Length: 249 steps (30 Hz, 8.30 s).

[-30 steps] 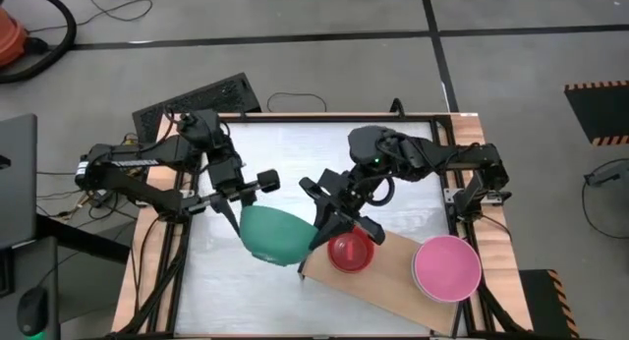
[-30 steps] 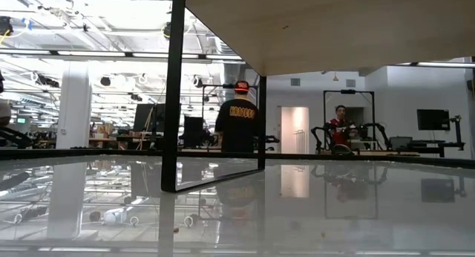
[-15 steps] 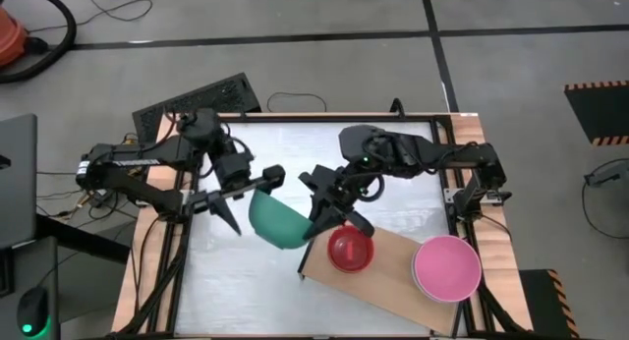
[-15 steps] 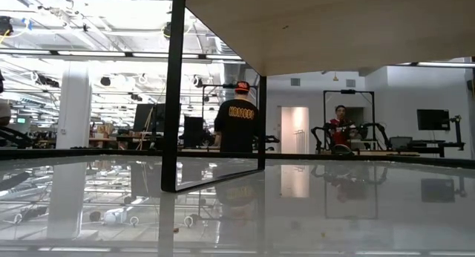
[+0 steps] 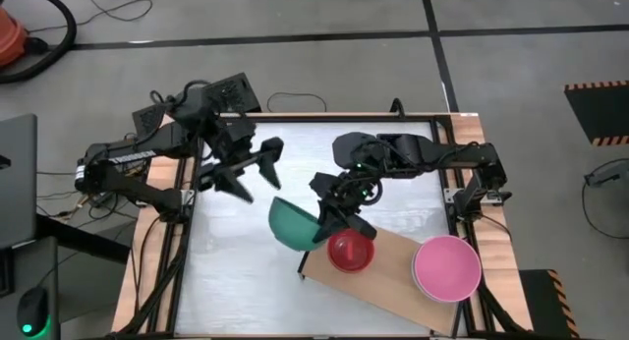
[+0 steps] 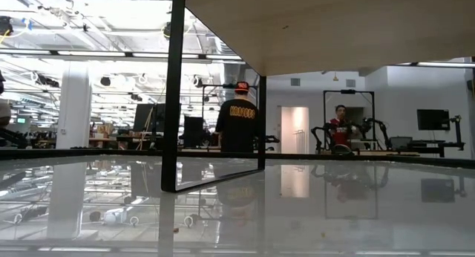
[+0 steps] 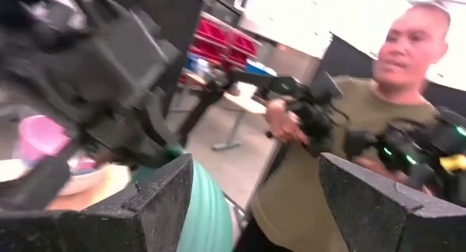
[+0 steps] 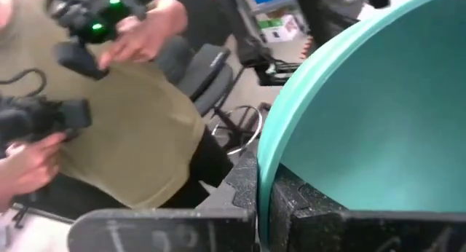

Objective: Place and stack bowls onto a shelf
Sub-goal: Stack the green bowl on top of pink bowl on the shelf, then return to Home Position

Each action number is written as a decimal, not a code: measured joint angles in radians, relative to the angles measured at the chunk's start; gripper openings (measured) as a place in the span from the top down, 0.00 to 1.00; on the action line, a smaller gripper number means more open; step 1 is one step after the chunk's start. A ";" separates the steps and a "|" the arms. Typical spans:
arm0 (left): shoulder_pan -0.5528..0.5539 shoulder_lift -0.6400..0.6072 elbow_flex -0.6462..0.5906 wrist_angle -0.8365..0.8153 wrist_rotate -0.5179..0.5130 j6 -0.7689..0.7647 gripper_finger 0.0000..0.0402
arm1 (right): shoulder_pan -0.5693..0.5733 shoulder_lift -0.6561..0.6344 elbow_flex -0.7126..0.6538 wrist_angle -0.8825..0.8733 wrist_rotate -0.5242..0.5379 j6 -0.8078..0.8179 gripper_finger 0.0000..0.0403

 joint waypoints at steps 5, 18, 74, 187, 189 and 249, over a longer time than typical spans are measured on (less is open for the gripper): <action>0.049 0.003 0.000 -0.010 -0.054 -0.019 0.31 | 0.009 -0.001 0.000 -0.086 0.052 0.036 0.94; 0.211 -0.023 -0.002 -0.011 0.033 -0.108 0.31 | 0.321 -0.219 0.078 -0.738 0.580 0.549 0.94; 0.262 -0.021 -0.006 -0.198 -0.084 0.065 0.31 | 0.673 -0.127 0.093 -0.862 0.494 1.172 0.61; 0.037 -0.021 -0.006 -0.550 -0.564 0.307 0.31 | 1.039 -0.295 -0.443 -0.844 1.452 1.458 0.93; 0.037 -0.021 -0.006 -0.550 -0.564 0.306 0.31 | 1.036 -0.294 -0.422 -0.858 1.452 1.453 0.92; 0.038 -0.021 -0.006 -0.575 -0.616 0.333 0.31 | 0.867 -0.234 -0.424 -0.862 1.653 1.197 0.94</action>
